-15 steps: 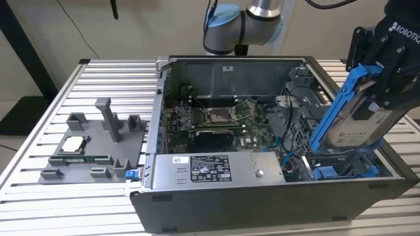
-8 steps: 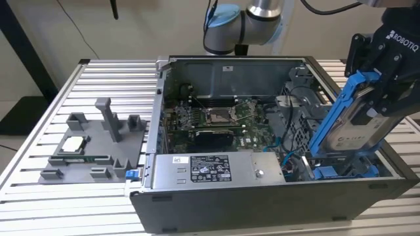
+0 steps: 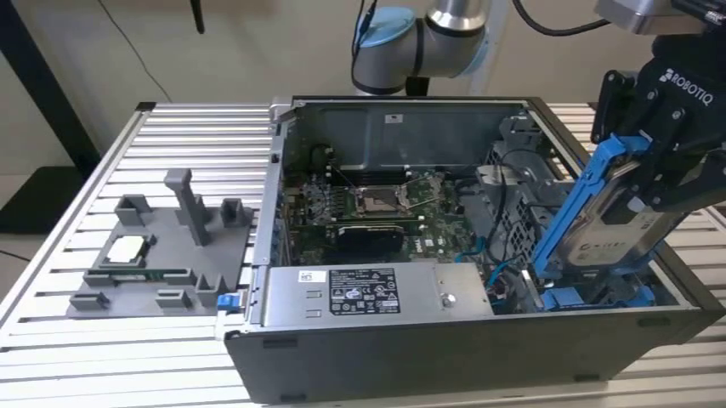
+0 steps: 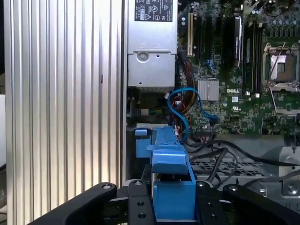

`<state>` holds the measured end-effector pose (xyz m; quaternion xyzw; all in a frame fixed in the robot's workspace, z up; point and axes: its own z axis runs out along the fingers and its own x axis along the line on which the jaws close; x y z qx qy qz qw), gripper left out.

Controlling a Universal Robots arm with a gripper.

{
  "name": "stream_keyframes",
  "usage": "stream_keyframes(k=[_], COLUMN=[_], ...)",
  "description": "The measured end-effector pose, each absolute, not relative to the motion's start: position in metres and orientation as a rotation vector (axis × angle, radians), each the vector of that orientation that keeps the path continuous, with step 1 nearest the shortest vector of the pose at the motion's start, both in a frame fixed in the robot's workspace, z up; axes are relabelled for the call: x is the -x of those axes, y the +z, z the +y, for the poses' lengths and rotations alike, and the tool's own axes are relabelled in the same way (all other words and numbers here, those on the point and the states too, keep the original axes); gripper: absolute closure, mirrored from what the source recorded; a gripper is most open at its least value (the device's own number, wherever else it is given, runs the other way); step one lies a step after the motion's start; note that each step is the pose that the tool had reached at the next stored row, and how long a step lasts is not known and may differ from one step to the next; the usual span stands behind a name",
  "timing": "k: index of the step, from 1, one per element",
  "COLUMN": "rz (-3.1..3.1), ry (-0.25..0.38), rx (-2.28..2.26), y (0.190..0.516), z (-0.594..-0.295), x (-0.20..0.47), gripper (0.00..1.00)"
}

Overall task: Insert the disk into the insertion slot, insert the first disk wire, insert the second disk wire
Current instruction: 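Insert the disk into the insertion slot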

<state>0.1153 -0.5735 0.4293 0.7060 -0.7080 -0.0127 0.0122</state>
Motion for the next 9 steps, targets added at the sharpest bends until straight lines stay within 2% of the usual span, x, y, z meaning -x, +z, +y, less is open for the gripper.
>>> stream_keyframes(k=[9], rz=[-2.208], ry=[-0.043], rx=[-2.203], y=[0.417], z=[-0.574], x=[-0.119], gripper=[0.67])
